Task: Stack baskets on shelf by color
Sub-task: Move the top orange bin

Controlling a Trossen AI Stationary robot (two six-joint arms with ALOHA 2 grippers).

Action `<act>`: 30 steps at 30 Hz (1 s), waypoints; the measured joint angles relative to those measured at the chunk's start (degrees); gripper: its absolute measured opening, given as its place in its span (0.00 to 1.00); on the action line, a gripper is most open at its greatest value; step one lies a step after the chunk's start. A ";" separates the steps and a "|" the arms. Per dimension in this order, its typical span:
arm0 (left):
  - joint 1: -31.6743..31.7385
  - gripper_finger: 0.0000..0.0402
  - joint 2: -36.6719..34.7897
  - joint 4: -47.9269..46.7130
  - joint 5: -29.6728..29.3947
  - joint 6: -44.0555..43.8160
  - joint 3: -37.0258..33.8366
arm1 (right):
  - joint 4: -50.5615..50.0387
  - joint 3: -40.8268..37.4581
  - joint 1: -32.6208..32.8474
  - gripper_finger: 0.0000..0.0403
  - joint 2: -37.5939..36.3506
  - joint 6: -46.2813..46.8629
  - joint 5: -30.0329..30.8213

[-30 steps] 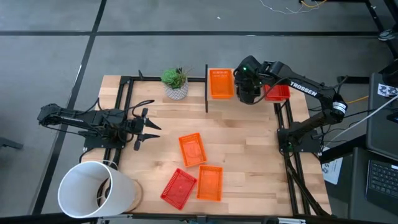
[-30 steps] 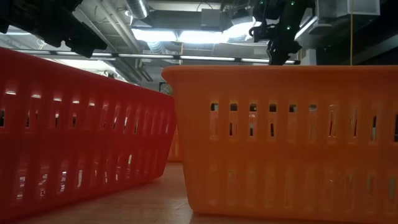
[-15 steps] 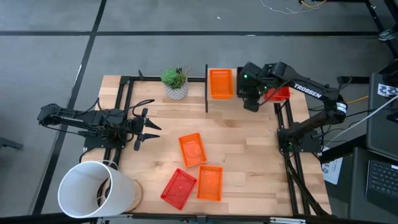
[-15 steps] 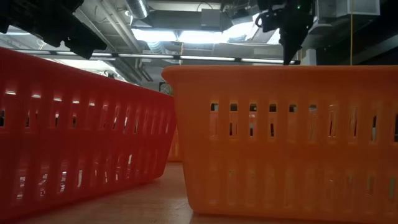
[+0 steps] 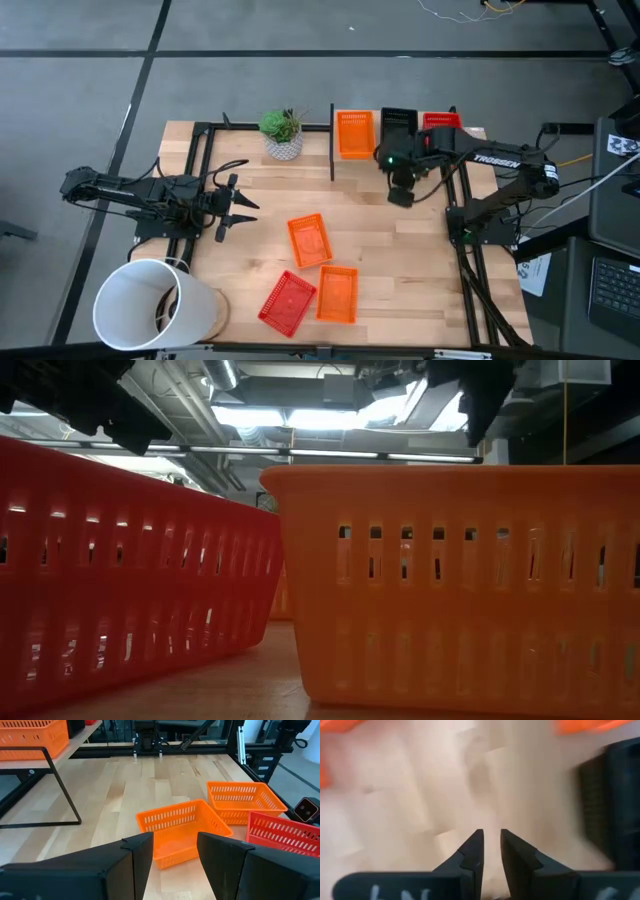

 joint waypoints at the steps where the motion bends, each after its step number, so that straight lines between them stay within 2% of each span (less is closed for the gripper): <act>1: 0.00 0.37 0.01 0.13 0.00 -0.43 0.00 | -0.80 0.00 1.56 0.16 0.00 1.10 -1.21; 5: 0.00 0.37 0.02 1.90 0.00 -6.26 0.00 | -4.23 0.00 8.69 0.16 0.00 4.63 -3.90; 9: 0.00 0.36 1.01 3.09 -0.15 -19.23 0.09 | -5.67 0.00 15.62 0.16 0.00 6.33 -3.06; 14: -0.06 0.36 10.92 -4.69 0.17 -28.89 0.00 | -2.24 -0.02 22.07 0.16 0.00 13.29 2.40; 16: -0.41 0.36 16.84 -4.32 2.23 -29.65 0.00 | -1.93 -0.02 24.32 0.16 0.00 16.83 4.20; 20: -1.98 0.36 27.64 2.64 6.76 -29.49 0.00 | -1.94 -0.02 28.71 0.16 0.00 24.68 5.94; 26: -2.61 0.36 42.35 17.96 7.34 -28.17 0.54 | -1.96 -0.04 35.55 0.16 0.00 34.95 12.38; 30: -2.62 0.36 51.22 19.91 7.35 -24.68 6.49 | -1.95 -0.04 38.60 0.16 0.00 40.58 14.48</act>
